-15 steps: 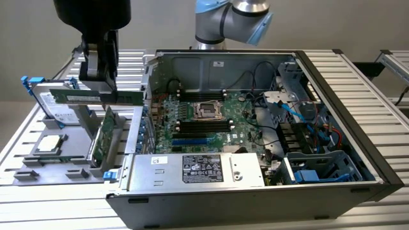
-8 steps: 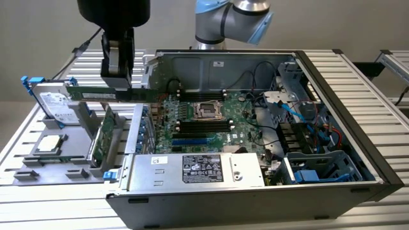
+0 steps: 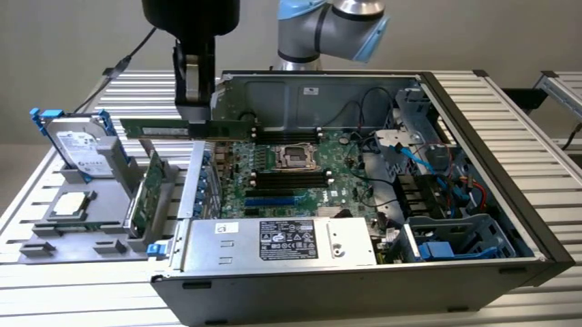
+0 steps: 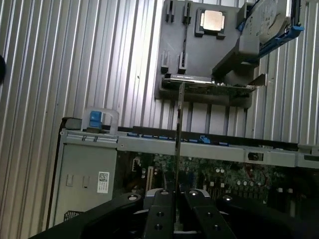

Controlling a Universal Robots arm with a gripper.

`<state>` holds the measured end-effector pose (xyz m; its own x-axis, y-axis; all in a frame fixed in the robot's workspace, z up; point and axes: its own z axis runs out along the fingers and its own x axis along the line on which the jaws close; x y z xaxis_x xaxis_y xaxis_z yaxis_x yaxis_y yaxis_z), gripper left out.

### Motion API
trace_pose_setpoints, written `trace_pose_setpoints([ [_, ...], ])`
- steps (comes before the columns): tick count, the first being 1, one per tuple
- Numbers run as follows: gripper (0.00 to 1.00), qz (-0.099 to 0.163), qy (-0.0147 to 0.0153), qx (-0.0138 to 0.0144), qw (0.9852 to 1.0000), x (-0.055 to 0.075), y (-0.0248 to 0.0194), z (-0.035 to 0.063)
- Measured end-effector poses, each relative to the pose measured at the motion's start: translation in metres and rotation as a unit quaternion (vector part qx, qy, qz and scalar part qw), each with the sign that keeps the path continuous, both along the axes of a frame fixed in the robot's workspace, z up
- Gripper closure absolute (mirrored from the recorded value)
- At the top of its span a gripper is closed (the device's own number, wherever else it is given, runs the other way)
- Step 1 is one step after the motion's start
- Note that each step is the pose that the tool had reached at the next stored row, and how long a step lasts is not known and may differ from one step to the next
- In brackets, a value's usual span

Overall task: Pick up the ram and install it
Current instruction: 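Pick up the ram and move it above insertion slot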

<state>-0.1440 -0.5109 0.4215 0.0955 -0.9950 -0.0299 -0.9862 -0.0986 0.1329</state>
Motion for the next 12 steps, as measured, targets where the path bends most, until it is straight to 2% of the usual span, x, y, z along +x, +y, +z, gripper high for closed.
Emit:
trace_pose_setpoints([
  [3, 0.86, 0.0, -0.0016, 0.0023, 1.0, 0.009, 0.003, -0.0009],
  [5, 0.86, 0.0, -0.0023, 0.0026, 1.0, 0.015, 0.0058, -0.0019],
  [12, 0.86, 0.0, -0.0025, 0.0026, 1.0, 0.04, 0.0198, -0.0093],
])
